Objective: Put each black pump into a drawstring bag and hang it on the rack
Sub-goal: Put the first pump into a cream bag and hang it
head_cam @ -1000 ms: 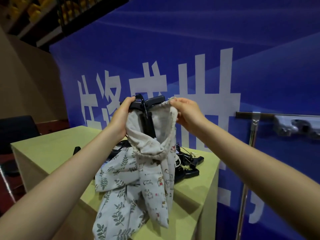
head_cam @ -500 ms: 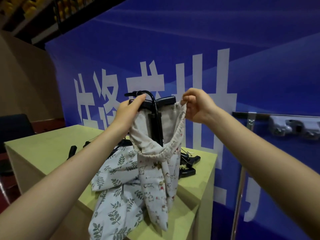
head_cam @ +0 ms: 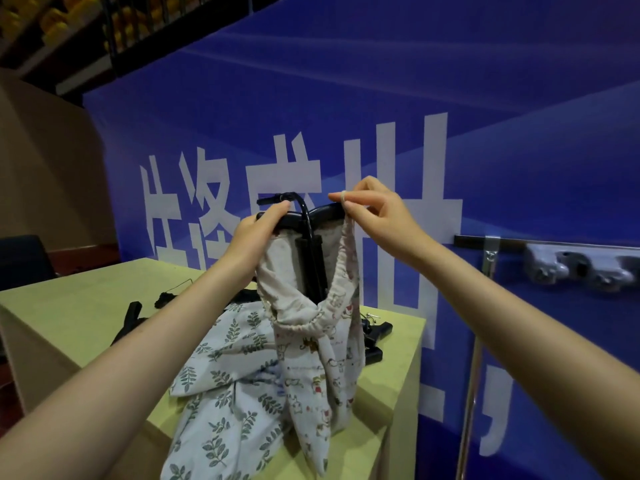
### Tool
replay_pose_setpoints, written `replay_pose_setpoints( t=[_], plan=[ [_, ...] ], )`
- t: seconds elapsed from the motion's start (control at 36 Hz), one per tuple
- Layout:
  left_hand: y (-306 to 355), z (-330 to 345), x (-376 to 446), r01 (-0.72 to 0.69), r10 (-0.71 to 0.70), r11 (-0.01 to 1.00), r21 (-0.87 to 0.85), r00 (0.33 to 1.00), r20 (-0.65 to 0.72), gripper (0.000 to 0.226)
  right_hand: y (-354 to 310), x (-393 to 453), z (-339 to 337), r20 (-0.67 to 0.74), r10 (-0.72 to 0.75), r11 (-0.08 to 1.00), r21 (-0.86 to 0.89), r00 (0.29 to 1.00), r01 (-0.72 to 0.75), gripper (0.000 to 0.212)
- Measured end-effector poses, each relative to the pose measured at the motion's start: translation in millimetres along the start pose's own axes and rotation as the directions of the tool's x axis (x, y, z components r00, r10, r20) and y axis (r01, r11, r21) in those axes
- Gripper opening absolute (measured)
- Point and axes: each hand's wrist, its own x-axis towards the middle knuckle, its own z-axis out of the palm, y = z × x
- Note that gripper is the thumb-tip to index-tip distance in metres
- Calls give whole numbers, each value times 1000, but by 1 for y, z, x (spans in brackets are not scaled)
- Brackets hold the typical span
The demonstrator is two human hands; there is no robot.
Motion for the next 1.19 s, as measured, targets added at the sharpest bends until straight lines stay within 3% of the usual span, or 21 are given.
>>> replay_pose_setpoints(
  t=[0.17, 0.25, 0.39, 0.53, 0.61, 0.67, 0.75, 0.81, 0.89, 1.0, 1.11, 1.19],
  plan=[
    [-5, 1, -1, -32, 31, 999, -32, 999, -26, 26, 11, -4, -5, 65, 112, 991, 64, 992, -116, 32],
    [-3, 2, 1, -19, 19, 1000, -9, 1000, -16, 30, 12, -7, -8, 28, 21, 999, 36, 999, -22, 31],
    [3, 7, 0, 12, -12, 1000, 7, 1000, 7, 62, 4, -4, -12, 92, -103, 990, -84, 990, 111, 30],
    [3, 9, -3, 20, -16, 999, -37, 994, 108, 36, -3, 2, -24, 245, 49, 996, 61, 968, -66, 30],
    [0, 15, -2, 25, -21, 999, -38, 995, 103, 37, -3, 2, -25, 341, 137, 982, 80, 930, -174, 29],
    [2, 21, -3, 25, -27, 1000, 14, 994, 104, 48, -3, 3, -25, 333, 125, 991, 5, 935, -134, 21],
    [6, 27, -3, 39, -52, 992, 119, 993, 107, 92, -8, 5, -27, 319, 88, 995, -81, 944, -66, 17],
    [8, 28, -3, 23, -42, 983, 182, 994, 104, 98, -12, 6, -28, 318, 66, 986, -168, 946, -12, 22],
    [10, 29, -4, 44, -65, 968, 246, 995, 78, 97, -18, 7, -25, 319, -10, 944, -309, 948, 114, 29],
    [6, 33, -1, 41, -57, 974, 224, 996, 68, 78, -24, 9, -13, 260, -68, 845, -498, 963, 194, 49],
    [4, 33, 3, 33, -44, 987, 159, 997, 62, 68, -24, 15, -1, 160, 12, 716, -691, 987, 103, 52],
    [1, 30, 4, 38, -41, 999, 34, 994, 97, 65, -20, 15, 4, 141, 14, 714, -694, 990, 89, 45]
  ],
)
